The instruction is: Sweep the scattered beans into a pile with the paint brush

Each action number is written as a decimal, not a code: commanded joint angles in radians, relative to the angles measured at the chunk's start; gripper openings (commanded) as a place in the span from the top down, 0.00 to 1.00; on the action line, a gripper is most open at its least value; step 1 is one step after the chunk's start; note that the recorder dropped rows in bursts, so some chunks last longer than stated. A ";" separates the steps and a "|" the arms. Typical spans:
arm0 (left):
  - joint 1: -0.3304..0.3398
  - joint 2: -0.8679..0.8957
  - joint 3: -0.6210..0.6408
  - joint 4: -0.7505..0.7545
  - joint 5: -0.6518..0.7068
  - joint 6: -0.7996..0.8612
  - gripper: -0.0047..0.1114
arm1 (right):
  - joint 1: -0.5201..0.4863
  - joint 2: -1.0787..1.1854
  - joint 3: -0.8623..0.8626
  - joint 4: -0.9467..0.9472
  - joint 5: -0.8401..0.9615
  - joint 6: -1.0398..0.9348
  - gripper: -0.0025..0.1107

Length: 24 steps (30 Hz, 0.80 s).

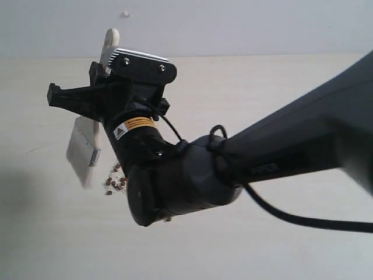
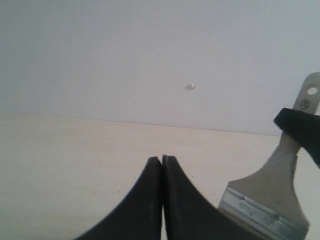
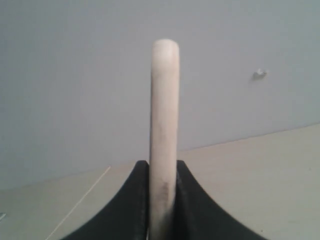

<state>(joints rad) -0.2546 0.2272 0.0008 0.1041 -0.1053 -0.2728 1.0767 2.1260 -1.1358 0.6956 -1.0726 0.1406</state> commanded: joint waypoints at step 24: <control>-0.006 -0.006 -0.001 -0.003 0.001 -0.007 0.96 | 0.016 0.118 -0.149 0.435 0.079 -0.578 0.98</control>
<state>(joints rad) -0.2546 0.2272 0.0008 0.1041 -0.1053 -0.2728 1.0926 2.2535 -1.2800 1.0631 -0.9863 -0.3363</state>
